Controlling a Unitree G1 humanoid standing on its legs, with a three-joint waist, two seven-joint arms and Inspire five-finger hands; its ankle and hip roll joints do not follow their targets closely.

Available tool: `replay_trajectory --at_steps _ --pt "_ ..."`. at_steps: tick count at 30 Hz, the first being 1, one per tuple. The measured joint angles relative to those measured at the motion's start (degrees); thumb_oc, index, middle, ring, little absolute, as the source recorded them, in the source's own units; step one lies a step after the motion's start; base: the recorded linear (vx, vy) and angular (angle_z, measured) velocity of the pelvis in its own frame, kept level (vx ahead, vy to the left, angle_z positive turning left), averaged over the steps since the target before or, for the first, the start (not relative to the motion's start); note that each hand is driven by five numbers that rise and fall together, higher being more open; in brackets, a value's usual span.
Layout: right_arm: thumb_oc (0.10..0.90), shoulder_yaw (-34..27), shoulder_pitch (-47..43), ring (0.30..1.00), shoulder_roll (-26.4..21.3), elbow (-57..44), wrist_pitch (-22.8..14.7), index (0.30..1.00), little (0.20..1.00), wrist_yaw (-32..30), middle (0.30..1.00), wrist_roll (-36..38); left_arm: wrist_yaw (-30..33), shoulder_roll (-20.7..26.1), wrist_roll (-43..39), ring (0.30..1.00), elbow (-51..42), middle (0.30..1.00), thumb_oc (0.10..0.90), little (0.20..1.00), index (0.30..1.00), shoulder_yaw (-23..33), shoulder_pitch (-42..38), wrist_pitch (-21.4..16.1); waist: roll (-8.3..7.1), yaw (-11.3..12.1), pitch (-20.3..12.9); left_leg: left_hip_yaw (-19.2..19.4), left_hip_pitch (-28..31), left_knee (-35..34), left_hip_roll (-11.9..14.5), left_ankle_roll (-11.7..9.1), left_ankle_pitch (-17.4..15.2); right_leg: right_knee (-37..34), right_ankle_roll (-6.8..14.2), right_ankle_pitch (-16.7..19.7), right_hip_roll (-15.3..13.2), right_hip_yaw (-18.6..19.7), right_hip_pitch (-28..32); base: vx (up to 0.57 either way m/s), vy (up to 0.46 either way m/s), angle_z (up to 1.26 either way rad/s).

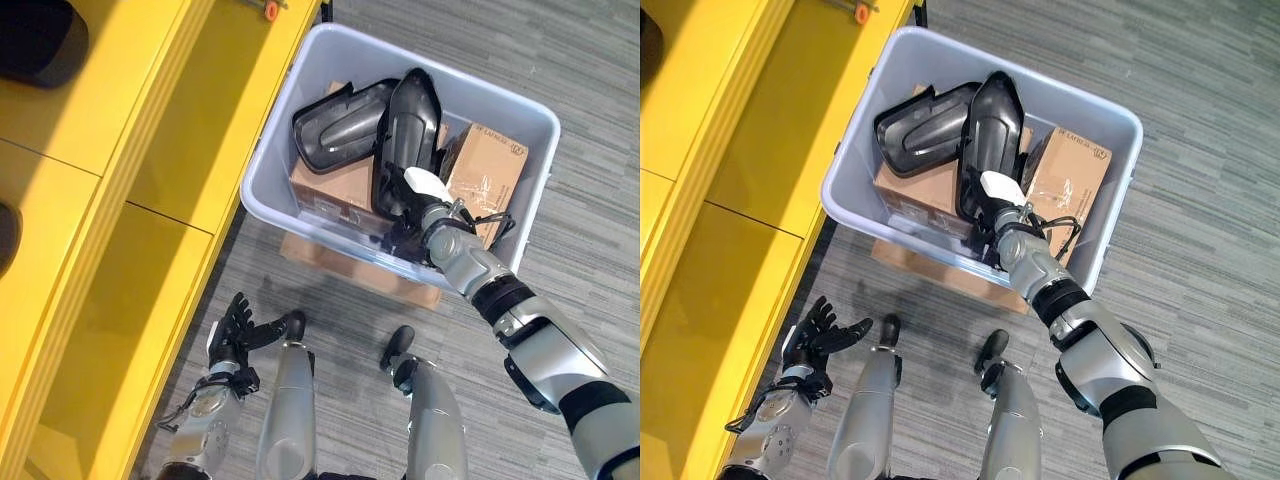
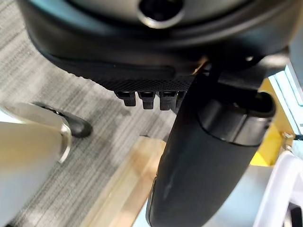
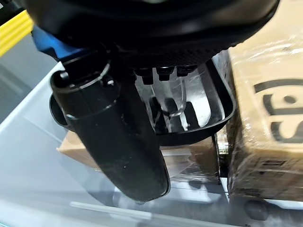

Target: Move parts from the plastic box to the shelf.

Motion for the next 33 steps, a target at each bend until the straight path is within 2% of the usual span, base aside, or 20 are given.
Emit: replay_trajectory --at_steps 3,8,9,11,12,14,21,22,23,24,28,33 --pt "0.9 0.0 -0.33 1.0 0.61 0.17 0.27 1.0 1.0 -0.52 1.0 0.46 0.16 0.71 0.0 1.0 -0.43 1.0 0.9 1.0 1.0 -0.16 0.28 -0.03 -0.01 0.1 0.02 -0.23 -2.08 3.51 -0.11 0.49 -1.65 1.84 0.21 -0.65 -0.32 0.12 -1.19 0.01 0.036 0.0" --pt "0.9 -0.28 -0.85 1.0 0.61 0.0 0.76 1.0 1.0 -2.68 1.0 0.48 1.18 1.64 0.0 1.0 -0.98 1.0 0.9 1.0 1.0 -0.37 -0.06 -0.61 -0.01 0.0 0.02 -0.77 -5.42 6.62 -0.96 0.84 -2.45 3.92 0.05 -1.15 -1.26 0.23 -3.68 0.0 0.019 0.06" --pt "0.9 -0.29 -1.95 1.0 0.29 0.41 1.03 1.0 1.0 -3.43 1.0 0.6 1.21 1.63 0.0 1.0 -1.26 1.0 0.9 1.0 1.0 -0.43 -0.06 -0.97 0.0 0.06 0.03 -0.96 -7.51 7.81 -1.49 0.94 -2.87 5.23 0.73 -2.04 -1.87 0.57 -5.48 0.08 0.042 0.11" --pt "0.9 -0.51 -4.54 1.0 -0.25 2.22 0.57 1.0 1.0 -5.78 1.0 1.57 2.01 1.7 -0.07 1.0 -1.67 1.0 0.9 1.0 1.0 -1.12 -0.07 -1.01 0.07 -0.1 0.08 -1.72 -12.37 12.01 -2.2 1.07 -3.79 9.5 0.79 -3.62 -2.43 1.8 -10.26 0.09 0.052 0.16" --pt "0.9 -0.54 -5.16 1.0 -0.92 2.24 0.44 1.0 1.0 -6.05 1.0 1.91 2.33 1.7 -0.07 1.0 -1.81 1.0 0.9 1.0 1.0 -1.56 -0.25 -1.08 0.09 -0.18 0.06 -1.82 -13.29 13.71 -2.82 1.1 -4.36 11.61 0.72 -4.43 -2.54 3.19 -12.03 0.01 0.03 0.12" --pt "0.9 -0.71 -6.69 1.0 -1.65 2.4 0.57 1.0 1.0 -6.76 1.0 2.13 2.73 1.55 -0.44 1.0 -2.36 1.0 0.9 1.0 1.0 -1.63 -0.27 -1.06 0.36 -0.18 0.21 -1.86 -16.21 15.24 -3.01 1.05 -4.46 13.1 0.81 -4.66 -2.85 3.48 -14.89 0.0 0.002 0.04" --pt "0.9 0.5 -7.8 1.0 -2.11 4.13 -0.13 1.0 1.0 -8.2 1.0 1.86 3.85 1.66 -2.03 1.0 -2.78 1.0 0.9 1.0 1.0 -2.72 -0.35 -1.01 0.45 -0.26 0.25 -1.81 -17.55 16.59 -3.27 1.11 -4.65 15.52 0.57 -5.3 -3.15 4.51 -16.84 0.0 -0.009 0.01" --pt "0.576 0.51 -8.09 0.547 -2.11 3.98 -0.31 0.547 0.547 -8.84 0.547 1.49 3.86 1.66 -2.04 1.0 -3.28 1.0 0.9 1.0 1.0 -2.96 -0.46 -1.03 0.49 -0.38 0.23 -1.8 -18.37 17.06 -3.22 1.11 -4.73 16.16 0.41 -5.4 -3.18 4.72 -17.88 0.0 -0.041 -0.03" --pt "0.459 0.59 -8.55 0.382 -2.08 4.42 -0.48 0.382 0.382 -9.05 0.382 1.36 3.91 1.7 -2.03 1.0 -3.4 1.0 0.9 1.0 1.0 -3.12 -0.67 -1.04 0.54 -0.46 0.2 -1.81 -18.88 17.57 -3.22 1.03 -4.85 16.88 0.17 -5.66 -3.2 4.91 -18.55 -0.01 -0.064 -0.03" --pt "0.4 0.6 -8.98 0.3 -1.94 4.91 -0.59 0.3 0.3 -9.34 0.3 1.36 4.07 1.72 -2.04 1.0 -3.39 1.0 0.9 1.0 1.0 -3.28 -1.0 -1.03 0.55 -0.44 0.19 -1.76 -19.16 18.03 -3.22 0.92 -4.98 17.57 0.07 -5.99 -3.28 4.98 -18.93 -0.01 -0.035 0.01" --pt "0.4 0.57 -11.42 0.3 -1.21 9.1 -1.22 0.3 0.3 -11.09 0.3 -0.22 4.62 1.78 -2.04 1.0 -3.38 1.0 0.9 1.0 1.0 -3.71 -1.8 -1.05 0.68 -0.26 0.11 -1.91 -18.76 18.17 -3.08 0.88 -5.02 18.87 -0.29 -6.7 -3.26 5.09 -19.19 -0.01 -0.018 0.02" --pt "0.4 0.64 -11.12 0.3 -0.55 9.18 -0.72 0.3 0.3 -9.11 0.3 -0.17 4.59 1.73 -2.06 1.0 -3.1 1.0 0.9 1.0 1.0 -3.94 -2.25 -1.04 0.93 -0.31 -0.04 -1.61 -16.34 16.42 -2.7 1.49 -4.57 18.03 -0.49 -6.77 -3.19 5.03 -17.11 -0.01 -0.014 0.03"
